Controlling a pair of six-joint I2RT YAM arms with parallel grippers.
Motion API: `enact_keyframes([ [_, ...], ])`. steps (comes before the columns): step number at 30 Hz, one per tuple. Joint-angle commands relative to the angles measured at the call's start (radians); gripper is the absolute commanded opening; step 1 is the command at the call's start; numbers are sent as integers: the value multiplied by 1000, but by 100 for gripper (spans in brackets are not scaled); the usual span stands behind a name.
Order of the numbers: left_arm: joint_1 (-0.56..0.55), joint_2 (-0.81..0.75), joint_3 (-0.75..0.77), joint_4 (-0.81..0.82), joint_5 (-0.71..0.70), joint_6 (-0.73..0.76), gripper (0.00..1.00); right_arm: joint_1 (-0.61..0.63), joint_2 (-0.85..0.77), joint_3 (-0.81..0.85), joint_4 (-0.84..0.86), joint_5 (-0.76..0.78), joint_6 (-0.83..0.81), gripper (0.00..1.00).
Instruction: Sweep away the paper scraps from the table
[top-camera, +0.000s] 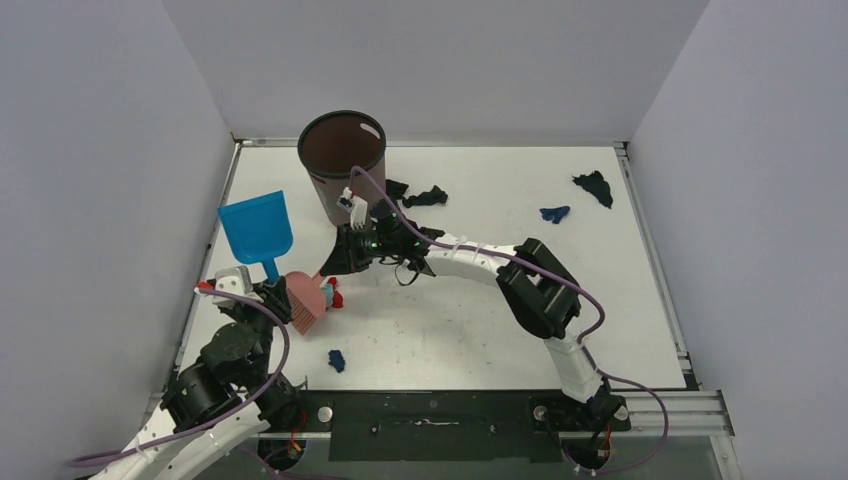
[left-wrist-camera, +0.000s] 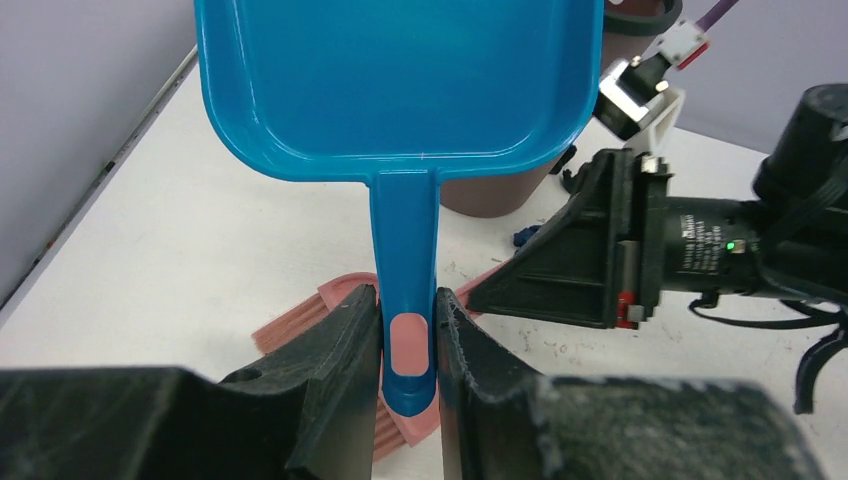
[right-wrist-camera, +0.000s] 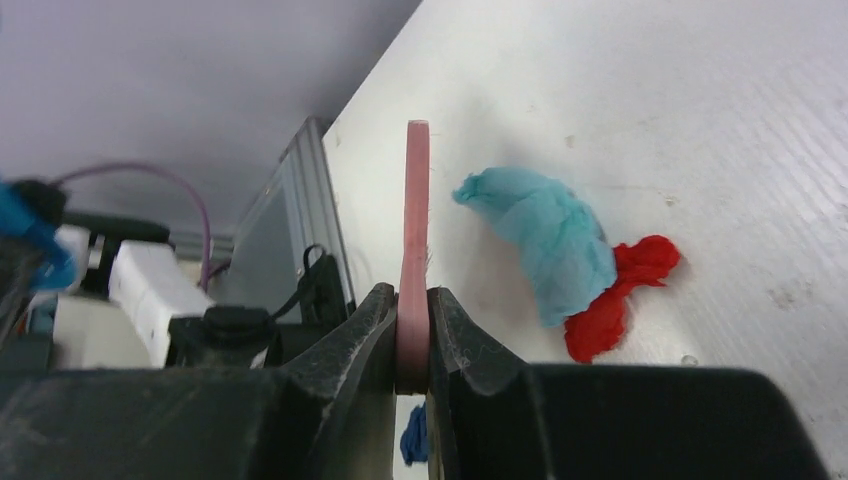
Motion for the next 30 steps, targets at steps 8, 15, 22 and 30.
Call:
enact_keyframes([
  [8, 54, 14, -1, 100, 86, 45, 0, 4, -65, -11, -147, 340, 80, 5],
  [15, 70, 4, -6, 113, 106, 60, 0, -151, -278, -277, -159, 368, -2, 5],
  [22, 73, -7, -7, 120, 116, 66, 0, -361, -434, -383, -393, 212, -182, 5],
  [30, 82, -6, -8, 133, 138, 74, 0, -457, -646, -405, -513, -163, -400, 5],
])
